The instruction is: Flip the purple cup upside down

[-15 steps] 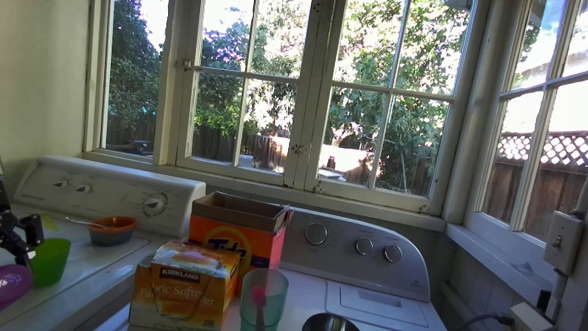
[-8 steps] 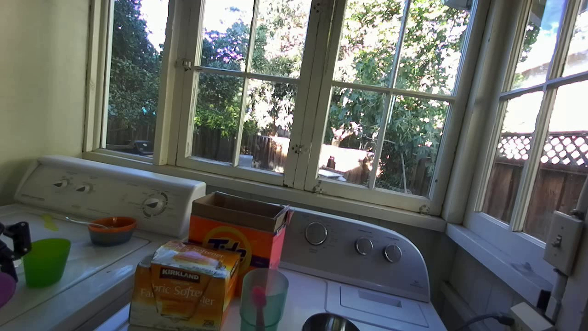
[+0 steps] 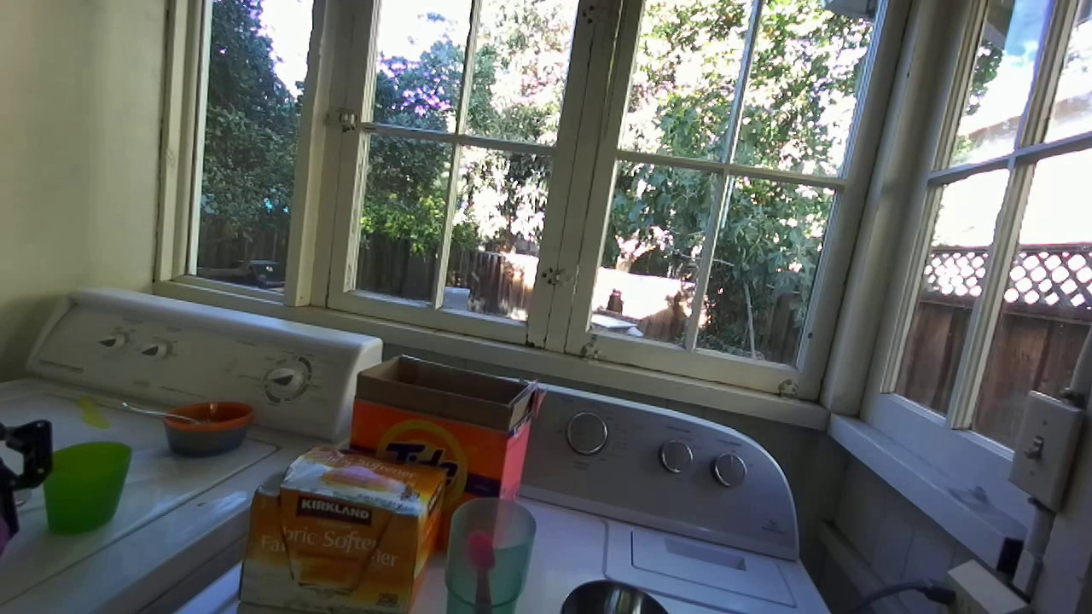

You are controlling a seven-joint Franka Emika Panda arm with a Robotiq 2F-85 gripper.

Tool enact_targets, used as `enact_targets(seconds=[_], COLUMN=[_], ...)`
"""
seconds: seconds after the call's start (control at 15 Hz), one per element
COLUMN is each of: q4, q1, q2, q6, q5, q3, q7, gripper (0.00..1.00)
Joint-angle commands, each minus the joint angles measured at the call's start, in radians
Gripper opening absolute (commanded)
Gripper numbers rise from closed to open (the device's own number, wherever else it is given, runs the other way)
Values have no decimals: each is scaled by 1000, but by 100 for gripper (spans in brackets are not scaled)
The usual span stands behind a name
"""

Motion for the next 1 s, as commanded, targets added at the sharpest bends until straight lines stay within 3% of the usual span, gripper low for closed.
enact_targets(seconds=[0.0, 0.93], q4=[81, 257], q1=[22, 53], q2=[75, 226], q6=[-92, -272], q5=[17, 79], q3=[-8, -38], q7=[61, 140], gripper=[46, 46])
